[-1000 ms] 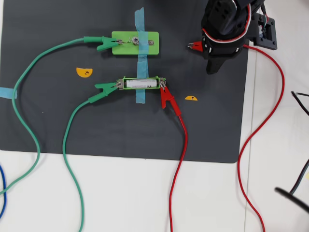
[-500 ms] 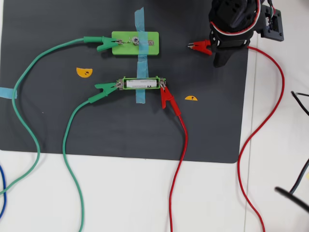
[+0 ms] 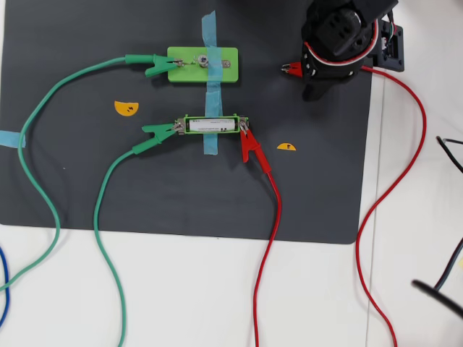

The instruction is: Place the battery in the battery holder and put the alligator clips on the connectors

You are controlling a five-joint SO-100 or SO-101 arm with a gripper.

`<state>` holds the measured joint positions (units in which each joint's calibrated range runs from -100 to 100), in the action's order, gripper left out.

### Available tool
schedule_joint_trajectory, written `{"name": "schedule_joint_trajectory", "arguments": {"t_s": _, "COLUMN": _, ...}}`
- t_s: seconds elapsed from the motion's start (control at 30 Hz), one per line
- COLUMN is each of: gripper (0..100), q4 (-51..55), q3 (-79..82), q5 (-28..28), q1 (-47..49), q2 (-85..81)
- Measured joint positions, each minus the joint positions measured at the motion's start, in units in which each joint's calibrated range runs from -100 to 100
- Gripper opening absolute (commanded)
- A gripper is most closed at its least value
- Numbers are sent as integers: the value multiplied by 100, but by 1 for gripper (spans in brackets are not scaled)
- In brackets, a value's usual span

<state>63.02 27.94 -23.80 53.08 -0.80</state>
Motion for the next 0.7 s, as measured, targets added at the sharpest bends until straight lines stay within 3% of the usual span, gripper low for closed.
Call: {"name": "schedule_joint_trajectory", "arguments": {"t_s": 0.7, "gripper": 21, "q4": 0, "q3": 0, "q5": -10, "q1": 269, "q2": 118}}
